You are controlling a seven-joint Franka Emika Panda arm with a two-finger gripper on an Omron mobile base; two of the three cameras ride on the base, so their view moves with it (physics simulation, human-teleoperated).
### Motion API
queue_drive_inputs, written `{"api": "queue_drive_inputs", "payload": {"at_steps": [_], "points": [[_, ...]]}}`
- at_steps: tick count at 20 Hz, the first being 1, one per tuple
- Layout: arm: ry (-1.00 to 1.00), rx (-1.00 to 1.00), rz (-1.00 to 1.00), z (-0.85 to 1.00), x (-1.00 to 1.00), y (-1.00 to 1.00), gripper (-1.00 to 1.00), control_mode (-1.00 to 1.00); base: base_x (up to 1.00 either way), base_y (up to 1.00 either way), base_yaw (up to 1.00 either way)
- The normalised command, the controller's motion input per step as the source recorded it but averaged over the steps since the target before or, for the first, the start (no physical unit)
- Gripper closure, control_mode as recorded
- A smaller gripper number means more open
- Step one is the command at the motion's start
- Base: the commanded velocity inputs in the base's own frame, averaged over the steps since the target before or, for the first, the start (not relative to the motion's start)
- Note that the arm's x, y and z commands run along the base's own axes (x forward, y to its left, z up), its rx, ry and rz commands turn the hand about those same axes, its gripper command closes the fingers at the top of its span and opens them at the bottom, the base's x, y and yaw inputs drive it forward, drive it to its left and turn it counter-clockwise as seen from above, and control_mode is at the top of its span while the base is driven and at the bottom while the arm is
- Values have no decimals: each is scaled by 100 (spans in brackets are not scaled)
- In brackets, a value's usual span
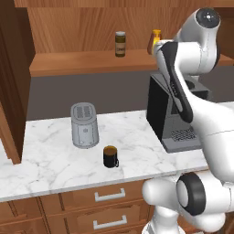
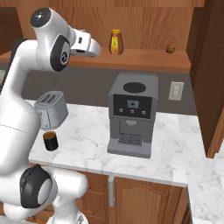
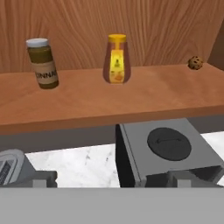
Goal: Pick the cinnamon and honey bottle from the cabinet and place them next to the mug.
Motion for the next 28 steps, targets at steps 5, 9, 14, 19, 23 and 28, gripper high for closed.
{"api": "queue_drive_inputs", "payload": {"at_steps": [5, 9, 14, 19, 23, 28], "points": [[-3, 0, 0, 0, 62, -47, -100, -100, 0, 0, 0], [-4, 1, 0, 1, 56, -31, -100, -100, 0, 0, 0], [0, 1, 0, 0, 46, -4, -100, -100, 0, 0, 0], [0, 0, 0, 0, 35, 0, -100, -100, 0, 0, 0], [0, 0, 0, 0, 30, 0, -100, -100, 0, 0, 0], [0, 0, 0, 0, 34, 0, -100, -100, 0, 0, 0]]}}
